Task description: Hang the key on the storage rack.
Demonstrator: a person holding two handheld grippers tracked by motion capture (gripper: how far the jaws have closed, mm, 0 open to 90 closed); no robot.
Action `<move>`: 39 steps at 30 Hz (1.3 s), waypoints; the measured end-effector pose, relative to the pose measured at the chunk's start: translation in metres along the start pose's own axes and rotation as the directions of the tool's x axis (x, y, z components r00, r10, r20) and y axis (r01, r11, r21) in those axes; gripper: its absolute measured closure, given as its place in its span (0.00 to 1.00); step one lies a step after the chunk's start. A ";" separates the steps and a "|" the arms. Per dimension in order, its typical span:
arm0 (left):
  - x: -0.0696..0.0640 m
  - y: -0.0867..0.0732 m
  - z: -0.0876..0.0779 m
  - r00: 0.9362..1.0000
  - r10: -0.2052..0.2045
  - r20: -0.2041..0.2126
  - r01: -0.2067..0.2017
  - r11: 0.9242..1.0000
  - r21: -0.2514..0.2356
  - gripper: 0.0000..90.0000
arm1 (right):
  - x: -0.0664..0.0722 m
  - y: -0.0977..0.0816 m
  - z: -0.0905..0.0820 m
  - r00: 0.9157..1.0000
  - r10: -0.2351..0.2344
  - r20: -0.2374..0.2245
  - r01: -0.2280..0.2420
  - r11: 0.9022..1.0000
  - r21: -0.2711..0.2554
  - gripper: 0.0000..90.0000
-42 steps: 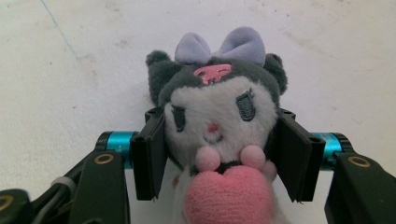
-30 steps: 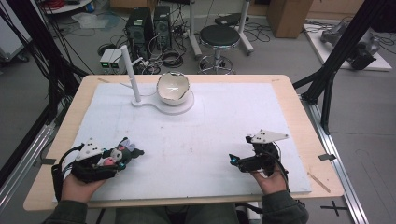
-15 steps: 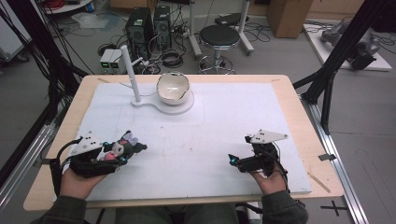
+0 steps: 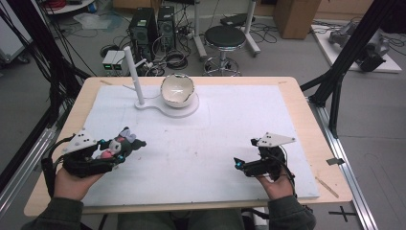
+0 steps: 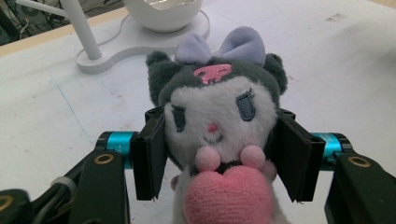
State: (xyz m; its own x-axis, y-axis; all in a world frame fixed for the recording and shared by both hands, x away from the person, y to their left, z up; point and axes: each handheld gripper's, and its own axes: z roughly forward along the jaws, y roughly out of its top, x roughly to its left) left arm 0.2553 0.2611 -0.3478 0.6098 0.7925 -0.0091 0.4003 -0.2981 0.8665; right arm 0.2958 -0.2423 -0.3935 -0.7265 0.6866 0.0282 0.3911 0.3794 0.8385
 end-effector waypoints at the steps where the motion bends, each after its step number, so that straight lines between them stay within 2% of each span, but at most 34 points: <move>1: 0.000 0.002 0.000 1.000 0.002 0.002 -0.002 1.000 0.001 0.46 | 0.000 0.000 0.000 1.000 0.001 -0.001 -0.001 1.000 -0.002 0.05; 4: 0.002 0.006 0.000 1.000 0.001 -0.002 -0.001 1.000 0.002 0.46 | 0.000 0.000 0.000 1.000 -0.004 0.003 0.004 1.000 -0.004 0.05; 15: 0.017 0.022 0.001 0.998 -0.047 -0.029 0.046 0.999 -0.027 0.46 | -0.001 0.001 -0.001 1.000 0.004 0.002 -0.004 1.000 -0.007 0.05; 31: 0.043 0.054 0.004 0.994 -0.057 -0.096 0.054 0.998 -0.037 0.46 | -0.002 0.002 -0.001 1.000 0.000 -0.001 0.000 1.000 -0.020 0.05; 39: 0.050 0.068 0.012 0.992 -0.069 -0.107 0.064 0.997 -0.051 0.46 | -0.002 0.002 -0.001 1.000 -0.001 -0.001 0.001 1.000 -0.021 0.05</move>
State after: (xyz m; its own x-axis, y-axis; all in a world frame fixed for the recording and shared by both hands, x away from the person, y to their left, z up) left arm 0.3215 0.2734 -0.2953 0.5044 0.8633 -0.0156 0.4031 -0.2195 0.8884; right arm 0.2973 -0.2437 -0.3911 -0.7274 0.6857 0.0279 0.3786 0.3670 0.8497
